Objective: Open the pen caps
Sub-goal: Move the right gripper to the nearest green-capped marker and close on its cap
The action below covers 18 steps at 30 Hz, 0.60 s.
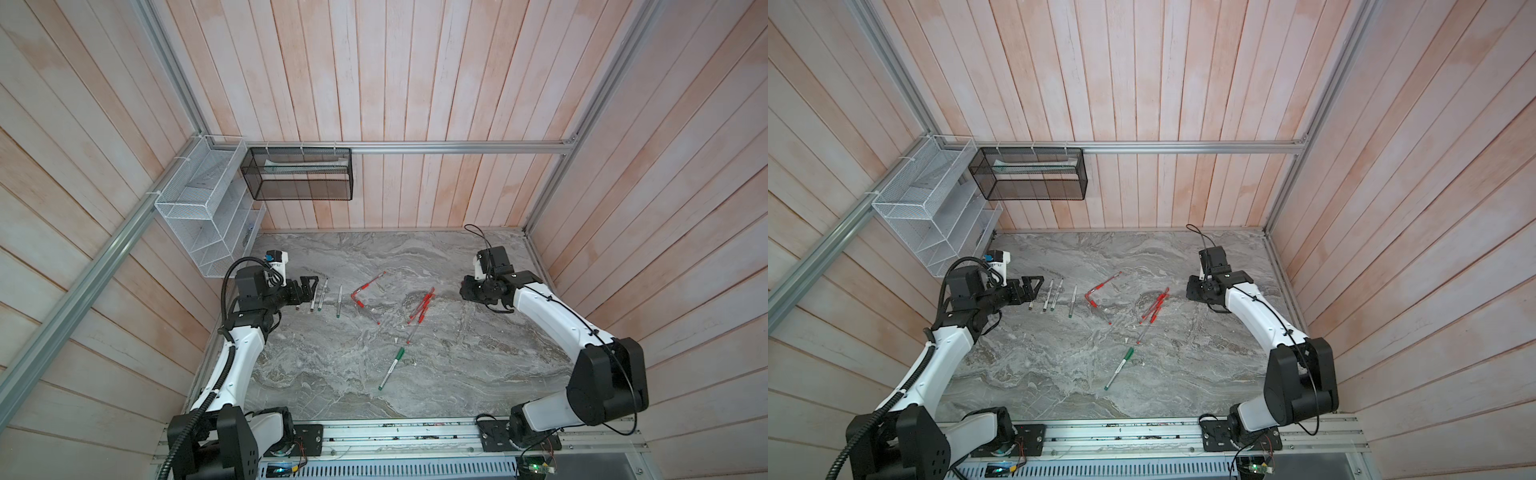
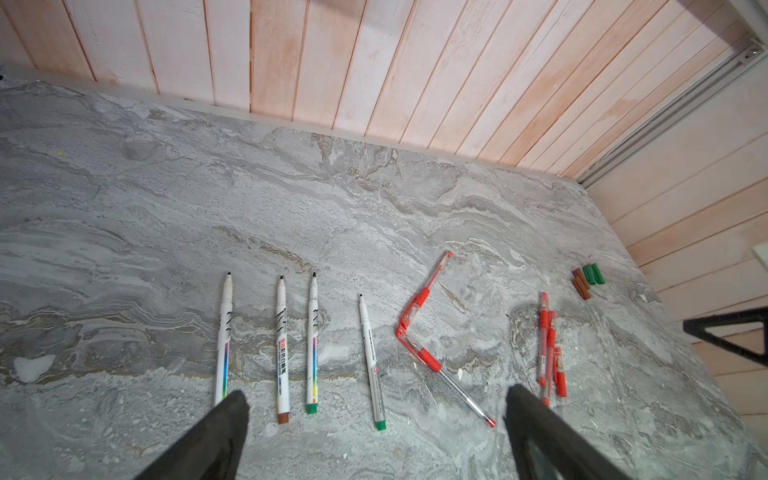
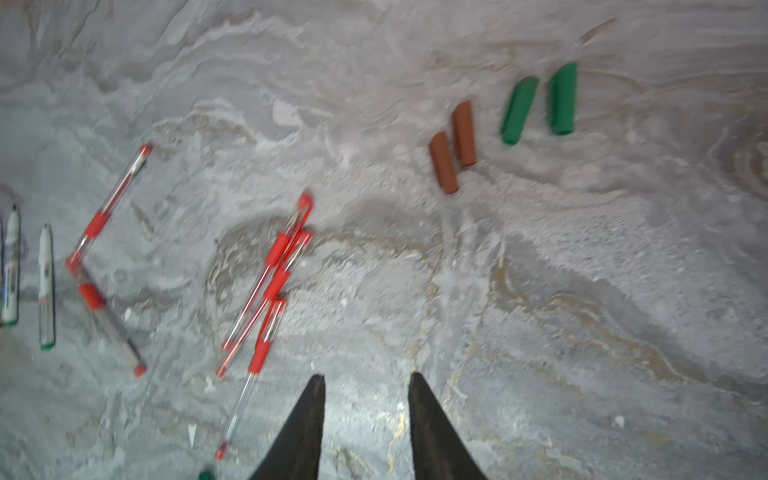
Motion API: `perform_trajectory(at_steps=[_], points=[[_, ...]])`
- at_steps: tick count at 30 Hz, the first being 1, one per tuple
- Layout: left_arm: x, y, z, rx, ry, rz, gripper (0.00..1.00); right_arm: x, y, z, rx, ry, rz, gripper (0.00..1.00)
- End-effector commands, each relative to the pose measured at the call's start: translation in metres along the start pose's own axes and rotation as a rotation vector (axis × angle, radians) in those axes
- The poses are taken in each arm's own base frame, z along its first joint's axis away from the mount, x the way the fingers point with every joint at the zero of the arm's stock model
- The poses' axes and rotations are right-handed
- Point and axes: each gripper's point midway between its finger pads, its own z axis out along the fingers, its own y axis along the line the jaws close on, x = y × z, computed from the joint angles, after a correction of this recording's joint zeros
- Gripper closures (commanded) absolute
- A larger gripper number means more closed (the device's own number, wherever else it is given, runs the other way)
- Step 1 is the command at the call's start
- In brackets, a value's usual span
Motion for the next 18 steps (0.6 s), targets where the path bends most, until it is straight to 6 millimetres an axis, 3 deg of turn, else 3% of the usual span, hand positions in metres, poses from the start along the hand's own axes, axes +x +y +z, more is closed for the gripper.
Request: perform_trajectory(at_steps=[1, 9, 18], points=[[0.001, -0.003, 0.001, 0.015, 0.006, 0.003, 0.03, 0.014, 0.022, -0.012, -0.046, -0.035, 0.084, 0.60], [0.001, 0.000, 0.002, 0.004, 0.006, -0.001, 0.03, 0.081, 0.072, -0.015, -0.125, 0.030, 0.072, 0.56], [0.000, 0.000, 0.003, 0.015, 0.001, -0.023, 0.03, 0.167, 0.134, 0.010, -0.171, 0.226, -0.053, 0.59]])
